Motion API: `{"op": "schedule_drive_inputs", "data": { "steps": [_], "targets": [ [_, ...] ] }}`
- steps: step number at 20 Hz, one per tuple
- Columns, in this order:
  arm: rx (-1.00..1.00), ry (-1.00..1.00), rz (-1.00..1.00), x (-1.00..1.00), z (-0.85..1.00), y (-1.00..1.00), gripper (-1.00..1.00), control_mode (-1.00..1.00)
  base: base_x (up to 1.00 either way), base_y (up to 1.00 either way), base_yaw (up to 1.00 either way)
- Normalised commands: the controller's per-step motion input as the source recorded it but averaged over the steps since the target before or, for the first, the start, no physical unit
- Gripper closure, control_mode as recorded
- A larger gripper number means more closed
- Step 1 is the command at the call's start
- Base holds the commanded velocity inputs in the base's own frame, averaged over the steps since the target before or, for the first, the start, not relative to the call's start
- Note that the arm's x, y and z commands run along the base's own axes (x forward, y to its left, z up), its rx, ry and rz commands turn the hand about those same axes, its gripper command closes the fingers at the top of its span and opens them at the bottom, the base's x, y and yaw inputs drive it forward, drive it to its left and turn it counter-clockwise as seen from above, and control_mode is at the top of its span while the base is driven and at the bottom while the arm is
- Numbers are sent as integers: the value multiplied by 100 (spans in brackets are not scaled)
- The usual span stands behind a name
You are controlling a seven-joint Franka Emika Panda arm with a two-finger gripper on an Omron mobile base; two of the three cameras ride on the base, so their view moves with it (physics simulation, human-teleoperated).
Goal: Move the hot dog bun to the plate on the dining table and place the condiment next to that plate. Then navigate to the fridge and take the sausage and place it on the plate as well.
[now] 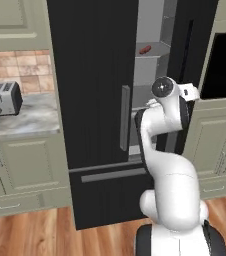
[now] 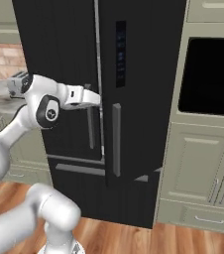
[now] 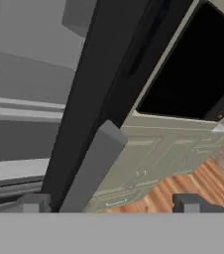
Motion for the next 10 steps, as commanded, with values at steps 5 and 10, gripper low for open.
{"op": "schedule_drive_inputs", "data": {
  "steps": [5,10],
  "targets": [
    [-16,23,11,2,13,85,-100,-100,0,0,0],
    [-14,1,5,23,-33,6,-100,-100,0,0,0]
  ]
}}
